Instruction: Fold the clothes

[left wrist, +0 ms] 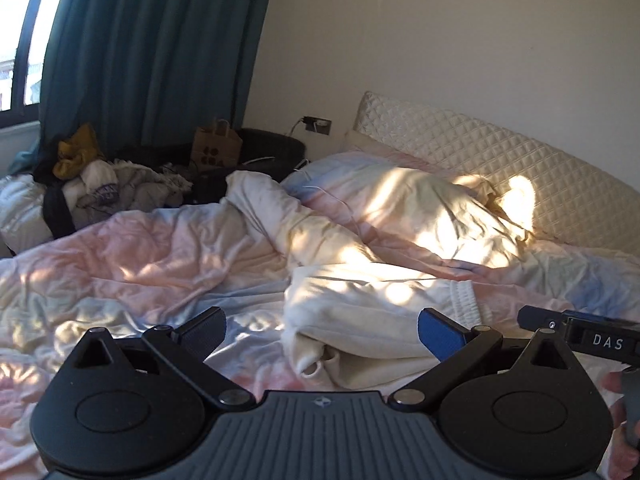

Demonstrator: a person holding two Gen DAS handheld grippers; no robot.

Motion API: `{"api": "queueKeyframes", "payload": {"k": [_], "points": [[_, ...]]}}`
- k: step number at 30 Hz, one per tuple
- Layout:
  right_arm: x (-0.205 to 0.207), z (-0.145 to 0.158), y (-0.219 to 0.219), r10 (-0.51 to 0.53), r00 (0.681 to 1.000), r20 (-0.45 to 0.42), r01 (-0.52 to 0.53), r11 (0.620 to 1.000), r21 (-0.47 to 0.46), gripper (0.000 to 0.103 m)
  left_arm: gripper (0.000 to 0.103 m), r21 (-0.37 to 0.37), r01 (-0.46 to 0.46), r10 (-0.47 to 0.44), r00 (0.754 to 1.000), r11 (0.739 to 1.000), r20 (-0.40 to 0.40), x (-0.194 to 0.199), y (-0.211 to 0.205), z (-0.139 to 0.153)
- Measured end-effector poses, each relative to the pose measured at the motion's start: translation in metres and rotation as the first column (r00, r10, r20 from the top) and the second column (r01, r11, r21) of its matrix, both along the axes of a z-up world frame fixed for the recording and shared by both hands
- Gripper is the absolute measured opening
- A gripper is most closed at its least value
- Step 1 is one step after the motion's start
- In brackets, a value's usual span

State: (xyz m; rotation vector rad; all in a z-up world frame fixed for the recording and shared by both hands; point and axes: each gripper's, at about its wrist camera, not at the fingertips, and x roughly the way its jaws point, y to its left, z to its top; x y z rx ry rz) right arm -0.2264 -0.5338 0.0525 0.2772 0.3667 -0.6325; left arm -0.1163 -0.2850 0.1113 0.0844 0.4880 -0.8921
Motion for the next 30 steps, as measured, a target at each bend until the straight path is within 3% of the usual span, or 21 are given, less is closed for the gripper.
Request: {"api": "queueKeyframes", "payload": {"k": [3,7,16,23,30], "points": [[-0.002,0.003,0.021,-0.005,0.999,-0.032,0.003,0.998,-0.067,0.084,0.103,0.007,-0.008,0.008,1.000,1.000,-0.007,-0.006,0.017,-0.002],[-0.003,-0.004,0.032,0.006,0.999,-0.037,-0.006,1.000,-0.018,0.084,0.103,0.011,-0.018,0.018,1.000,1.000,-0.002,-0.012,0.037,-0.006],[-0.003,-0.010,0.051,-0.040,0.998,-0.052,0.038,0.998,-0.045,0.084,0.103,0.025,-0.038,0.037,0.998,0.999,0.048,-0.026,0.065,-0.017],[-0.008,-0.014,0.056,-0.068,0.996,-0.062,0.064,0.996,-0.062,0.084,0.103,0.026,-0.070,0.069,0.997,0.997,0.042,-0.021,0.069,-0.016],[-0.012,-0.015,0.058,-0.075,0.995,-0.062,0.073,0.997,-0.039,0.084,0.103,0.041,-0.058,0.054,0.994,0.997,0.092,-0.032,0.062,-0.014]]}}
